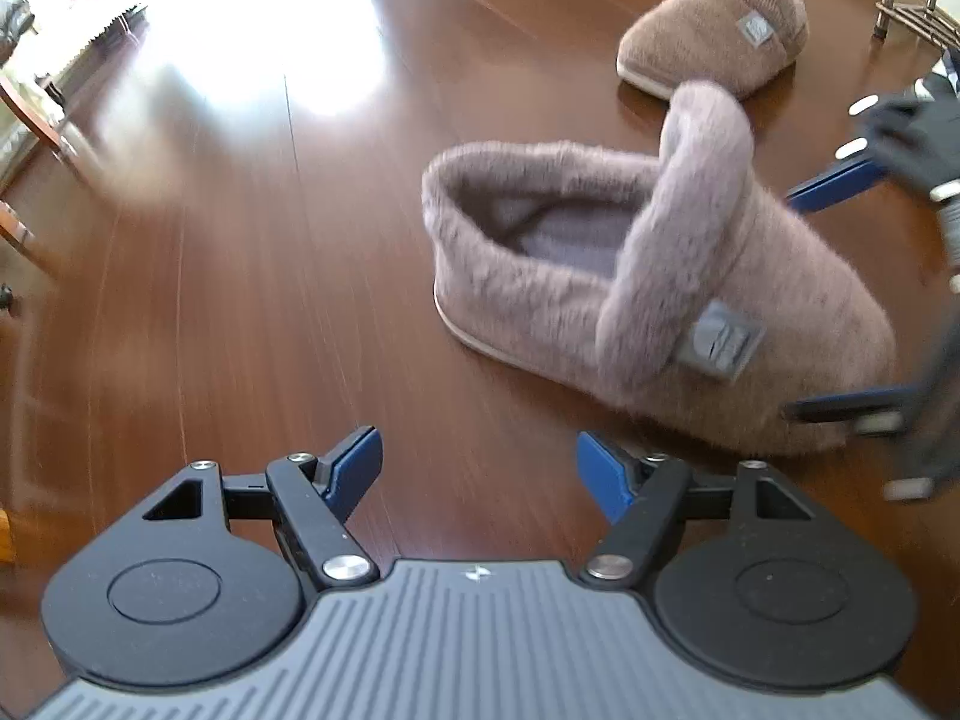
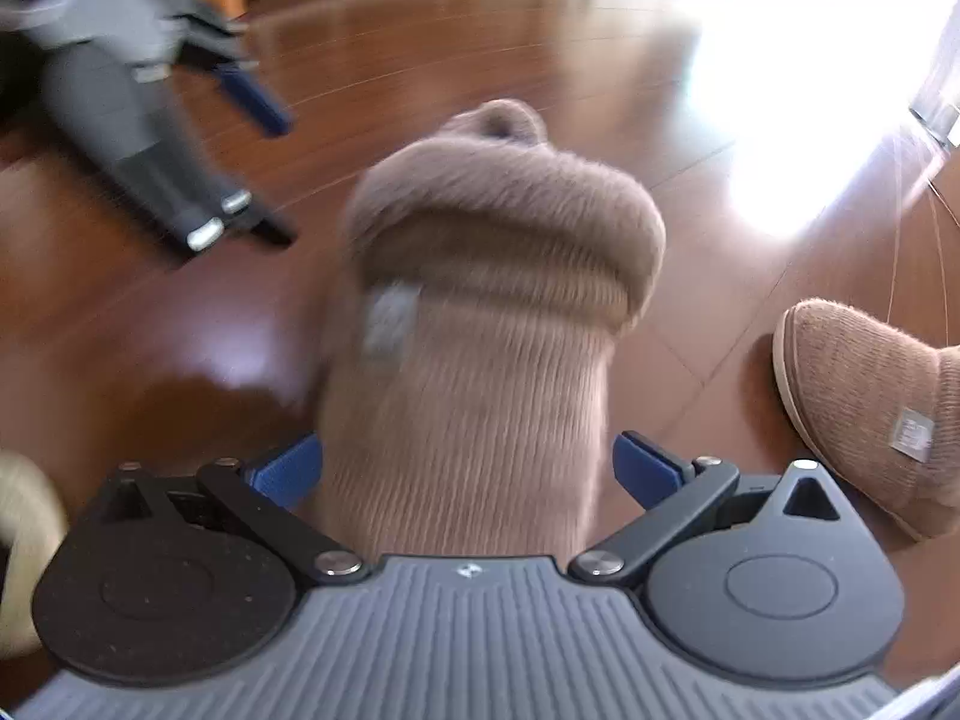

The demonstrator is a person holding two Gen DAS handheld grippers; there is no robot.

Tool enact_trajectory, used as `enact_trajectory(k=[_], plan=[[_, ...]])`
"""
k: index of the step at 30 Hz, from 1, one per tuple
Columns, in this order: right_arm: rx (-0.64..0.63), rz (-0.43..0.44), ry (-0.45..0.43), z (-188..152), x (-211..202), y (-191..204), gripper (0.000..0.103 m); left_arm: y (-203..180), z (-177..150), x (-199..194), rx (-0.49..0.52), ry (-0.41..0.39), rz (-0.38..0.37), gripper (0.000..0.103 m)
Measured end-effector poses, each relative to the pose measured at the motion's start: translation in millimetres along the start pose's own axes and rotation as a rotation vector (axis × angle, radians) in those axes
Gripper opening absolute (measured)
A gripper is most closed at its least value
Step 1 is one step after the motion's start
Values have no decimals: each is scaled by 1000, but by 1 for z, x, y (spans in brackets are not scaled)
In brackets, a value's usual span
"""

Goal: Organize scattered shoes

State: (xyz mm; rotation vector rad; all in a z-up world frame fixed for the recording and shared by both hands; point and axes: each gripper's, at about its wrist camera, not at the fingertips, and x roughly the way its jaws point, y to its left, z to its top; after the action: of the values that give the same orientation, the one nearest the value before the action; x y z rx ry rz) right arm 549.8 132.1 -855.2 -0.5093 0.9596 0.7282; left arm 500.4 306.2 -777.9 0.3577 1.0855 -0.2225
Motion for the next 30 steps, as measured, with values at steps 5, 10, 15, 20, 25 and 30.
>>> enact_trajectory(k=[5,10,15,20,25,30], plan=[[212,50,16,-26,4,-18,77,-6,-1,-11,-7,-18,-28,74],[324,4,64,-64,-16,-38,73,-32,8,-5,30,-31,-102,74],[470,-79,125,-125,-46,-75,74,-74,21,-12,101,-67,-178,74],[587,-136,148,-176,-71,-94,74,-112,29,-17,176,-93,-232,74],[609,-109,151,-195,-81,-85,92,-130,26,-22,221,-97,-241,74],[628,-112,89,-194,-109,-93,95,-135,43,-14,197,-110,-217,74]])
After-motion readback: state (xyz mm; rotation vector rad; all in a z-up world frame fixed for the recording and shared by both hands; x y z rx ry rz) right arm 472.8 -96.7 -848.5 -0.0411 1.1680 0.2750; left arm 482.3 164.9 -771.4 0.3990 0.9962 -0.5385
